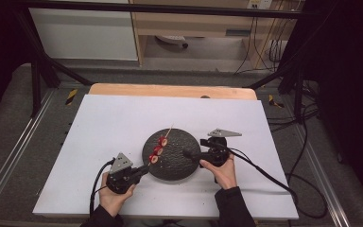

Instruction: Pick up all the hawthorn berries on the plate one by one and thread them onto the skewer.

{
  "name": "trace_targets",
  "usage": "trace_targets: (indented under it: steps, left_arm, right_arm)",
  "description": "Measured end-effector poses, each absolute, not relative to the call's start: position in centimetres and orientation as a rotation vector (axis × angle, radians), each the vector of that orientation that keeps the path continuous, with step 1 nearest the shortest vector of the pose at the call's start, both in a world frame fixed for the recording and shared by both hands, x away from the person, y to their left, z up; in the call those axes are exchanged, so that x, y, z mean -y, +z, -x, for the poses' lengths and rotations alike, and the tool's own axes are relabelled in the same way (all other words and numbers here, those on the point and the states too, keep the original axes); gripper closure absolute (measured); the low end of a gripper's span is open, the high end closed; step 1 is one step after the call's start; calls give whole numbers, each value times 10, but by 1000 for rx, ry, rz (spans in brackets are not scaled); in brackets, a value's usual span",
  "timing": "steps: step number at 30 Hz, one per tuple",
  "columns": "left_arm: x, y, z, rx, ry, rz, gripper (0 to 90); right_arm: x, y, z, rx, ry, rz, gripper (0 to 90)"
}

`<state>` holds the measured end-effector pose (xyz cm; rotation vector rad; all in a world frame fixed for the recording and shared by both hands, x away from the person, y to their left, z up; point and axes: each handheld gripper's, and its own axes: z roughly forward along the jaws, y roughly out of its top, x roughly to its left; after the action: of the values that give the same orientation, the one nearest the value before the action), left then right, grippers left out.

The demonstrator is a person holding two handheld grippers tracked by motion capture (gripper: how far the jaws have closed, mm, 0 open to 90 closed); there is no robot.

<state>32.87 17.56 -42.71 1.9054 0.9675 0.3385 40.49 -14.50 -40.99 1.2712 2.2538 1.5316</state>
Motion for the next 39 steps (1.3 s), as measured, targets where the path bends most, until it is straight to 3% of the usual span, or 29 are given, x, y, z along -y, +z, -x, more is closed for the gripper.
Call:
trace_targets:
  steps: [24, 39]
  left_arm:
    - [-180, -405, -350, -973, 317, -1993, 886]
    - [-166, -393, -373, -980, 326, -2087, 886]
  right_arm:
    - [230, -449, -378, -2375, 1342, -1158, 18]
    - [249, -456, -369, -2365, 1311, -1173, 17]
